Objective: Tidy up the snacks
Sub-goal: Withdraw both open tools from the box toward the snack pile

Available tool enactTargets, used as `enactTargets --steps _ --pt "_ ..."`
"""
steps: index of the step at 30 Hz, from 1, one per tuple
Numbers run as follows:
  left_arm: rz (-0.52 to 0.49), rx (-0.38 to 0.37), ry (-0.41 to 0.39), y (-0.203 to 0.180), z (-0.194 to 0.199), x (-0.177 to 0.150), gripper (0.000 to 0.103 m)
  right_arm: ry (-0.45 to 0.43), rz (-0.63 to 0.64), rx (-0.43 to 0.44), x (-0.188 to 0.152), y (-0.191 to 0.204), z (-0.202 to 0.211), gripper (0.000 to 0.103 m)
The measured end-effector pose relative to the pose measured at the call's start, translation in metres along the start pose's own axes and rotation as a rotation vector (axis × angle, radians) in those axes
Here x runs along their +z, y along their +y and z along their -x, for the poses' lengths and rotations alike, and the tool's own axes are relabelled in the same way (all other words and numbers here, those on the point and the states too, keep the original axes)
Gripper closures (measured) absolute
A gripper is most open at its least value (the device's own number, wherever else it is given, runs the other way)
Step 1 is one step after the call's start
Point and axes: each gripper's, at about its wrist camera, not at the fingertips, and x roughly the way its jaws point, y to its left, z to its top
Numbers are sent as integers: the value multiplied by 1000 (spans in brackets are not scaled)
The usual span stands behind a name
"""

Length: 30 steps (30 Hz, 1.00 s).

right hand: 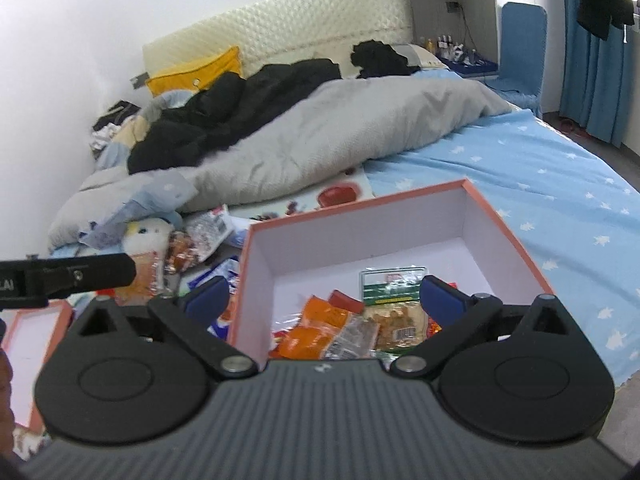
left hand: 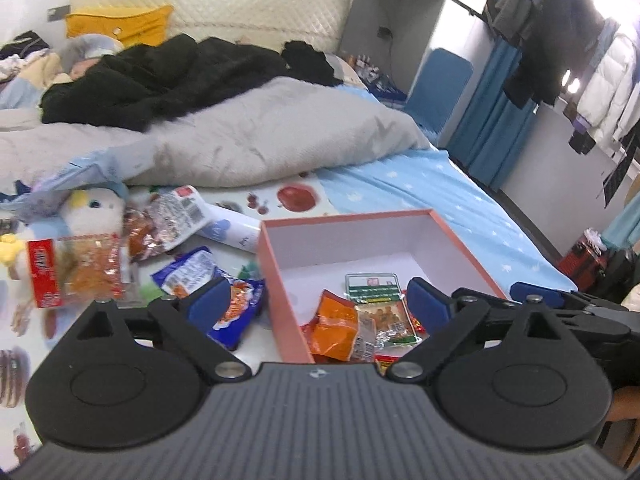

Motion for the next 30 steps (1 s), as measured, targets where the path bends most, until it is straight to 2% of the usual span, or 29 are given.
enactTargets --steps 7,12,17,30 --pt "26 22 -50 18 41 -8 5 -38 37 45 -2 26 26 0" --pt "6 36 -77 23 65 -16 5 -48 59 95 -6 42 37 0" --pt "43 49 -114 35 84 -24 5 -73 82 123 -10 57 46 0" --pt "93 118 -108 65 109 -61 5 -46 143 206 -40 101 45 0"
